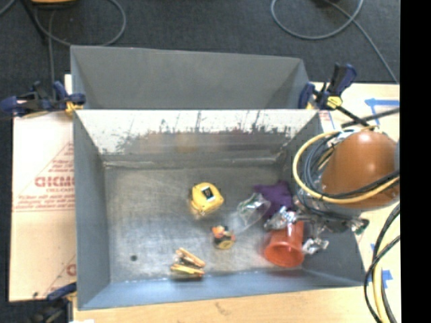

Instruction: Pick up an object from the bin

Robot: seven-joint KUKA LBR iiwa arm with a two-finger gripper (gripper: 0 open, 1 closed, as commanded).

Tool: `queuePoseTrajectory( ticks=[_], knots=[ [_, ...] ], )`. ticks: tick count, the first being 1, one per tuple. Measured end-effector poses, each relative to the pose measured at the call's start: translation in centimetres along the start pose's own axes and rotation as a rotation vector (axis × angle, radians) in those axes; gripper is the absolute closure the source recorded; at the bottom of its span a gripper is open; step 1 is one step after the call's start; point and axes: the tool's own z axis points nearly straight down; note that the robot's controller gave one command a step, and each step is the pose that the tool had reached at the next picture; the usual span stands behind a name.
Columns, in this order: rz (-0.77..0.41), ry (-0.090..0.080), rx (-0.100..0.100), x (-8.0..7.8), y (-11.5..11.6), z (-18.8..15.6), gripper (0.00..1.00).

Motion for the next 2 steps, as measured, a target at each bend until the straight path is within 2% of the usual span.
queuePoseTrajectory(
  ticks=[1,2],
  knots=[
    [-0.001,0.001,-0.001,0.0,0.1,-0.2,1.0],
    [-0.002,0.01,0.001,0.1,0.0,-1.5,1.0]
  ],
)
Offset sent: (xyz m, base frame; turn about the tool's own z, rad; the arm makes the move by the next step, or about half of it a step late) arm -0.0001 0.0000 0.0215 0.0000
